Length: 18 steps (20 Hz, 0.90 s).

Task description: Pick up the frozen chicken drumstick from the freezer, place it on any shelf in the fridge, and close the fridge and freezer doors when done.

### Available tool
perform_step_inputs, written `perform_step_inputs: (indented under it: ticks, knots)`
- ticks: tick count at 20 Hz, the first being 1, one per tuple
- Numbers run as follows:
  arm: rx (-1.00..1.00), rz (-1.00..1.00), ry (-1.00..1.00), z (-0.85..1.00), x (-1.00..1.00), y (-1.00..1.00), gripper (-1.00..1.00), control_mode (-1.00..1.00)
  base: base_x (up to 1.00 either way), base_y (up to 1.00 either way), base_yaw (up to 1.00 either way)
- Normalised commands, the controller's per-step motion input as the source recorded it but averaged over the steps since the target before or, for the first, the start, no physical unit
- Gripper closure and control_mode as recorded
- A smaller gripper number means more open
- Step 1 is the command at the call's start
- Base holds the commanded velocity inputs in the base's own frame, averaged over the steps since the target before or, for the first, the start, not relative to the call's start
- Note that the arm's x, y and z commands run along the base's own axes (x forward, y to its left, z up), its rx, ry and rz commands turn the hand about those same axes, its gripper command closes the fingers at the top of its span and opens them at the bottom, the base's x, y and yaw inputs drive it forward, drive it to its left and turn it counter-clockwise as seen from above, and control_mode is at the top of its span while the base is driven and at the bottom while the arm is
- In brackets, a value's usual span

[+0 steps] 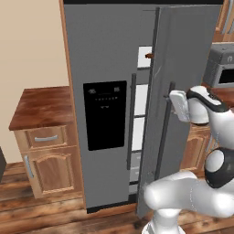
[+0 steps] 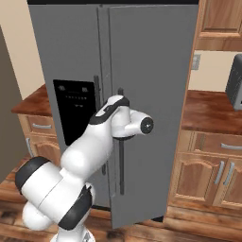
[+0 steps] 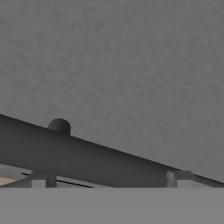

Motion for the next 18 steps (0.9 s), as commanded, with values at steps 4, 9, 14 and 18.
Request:
perform_step_inputs:
  ticks: [4, 9, 14, 18]
  knots:
    - [0.01, -0.07, -0.06, 0.0, 0.62, 0.0, -1.0, -1.0, 0.0, 0.0, 0.0]
    - [0.0, -0.06, -0.06, 0.0, 0.58, 0.0, -1.0, -1.0, 0.0, 0.0, 0.0]
    - [0.0, -0.05, -0.03, 0.0, 0.55, 0.0, -1.0, -1.0, 0.0, 0.0, 0.0]
    - [0.0, -0.03, -0.03, 0.0, 0.51, 0.0, -1.0, -1.0, 0.0, 0.0, 0.0]
